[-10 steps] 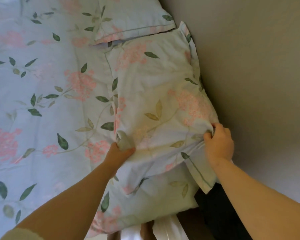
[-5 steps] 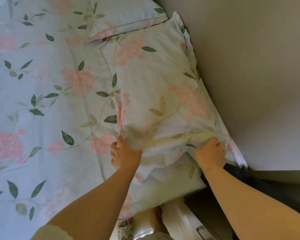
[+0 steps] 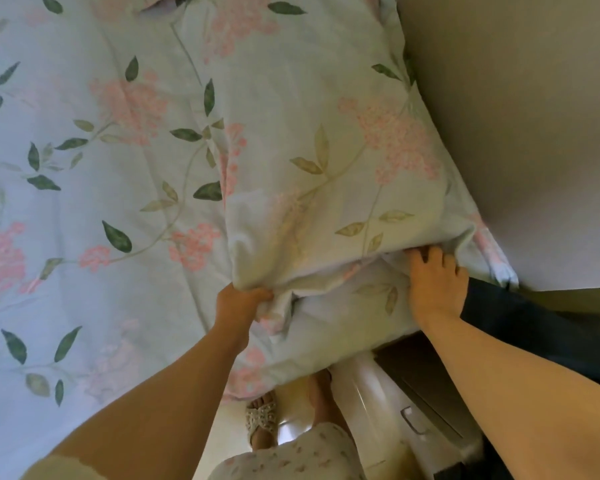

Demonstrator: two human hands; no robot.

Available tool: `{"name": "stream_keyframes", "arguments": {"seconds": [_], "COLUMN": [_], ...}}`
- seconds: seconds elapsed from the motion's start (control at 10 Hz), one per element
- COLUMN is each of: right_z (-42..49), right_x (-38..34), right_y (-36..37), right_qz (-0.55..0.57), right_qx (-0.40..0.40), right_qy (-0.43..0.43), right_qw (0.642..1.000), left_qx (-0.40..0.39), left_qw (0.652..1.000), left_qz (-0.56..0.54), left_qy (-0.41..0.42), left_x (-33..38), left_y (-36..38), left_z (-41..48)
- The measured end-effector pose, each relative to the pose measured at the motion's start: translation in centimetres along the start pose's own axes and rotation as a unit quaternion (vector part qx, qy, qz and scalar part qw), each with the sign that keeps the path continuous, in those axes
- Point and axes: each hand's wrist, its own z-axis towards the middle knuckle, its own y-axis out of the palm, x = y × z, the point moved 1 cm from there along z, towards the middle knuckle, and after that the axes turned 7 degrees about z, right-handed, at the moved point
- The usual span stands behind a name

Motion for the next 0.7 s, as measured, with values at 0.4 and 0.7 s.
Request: {"name": "stream_keyframes", "arguments": {"seconds": [0.4,0.7], "right_z": [-3.2,-5.9], "right_x": [4.4,2.5], "right_y": [-5.1,-5.8], "right_qz": [-0.114,-0.066], "right_qx": [-0.047,-0.124], "right_qy": [0.036,0.043], "right_qw": [0.992,0.989], "left_qx": [-0.074,0.003], "left_qw": [0.982,0.955], "left_qz": [0.165,0.292], "left_qy": [-0.054,-0.059], "left_x": [1.8,-1.2], "left_y": [-3.0,-2.4], "left_z": [-3.2,-5.1]}}
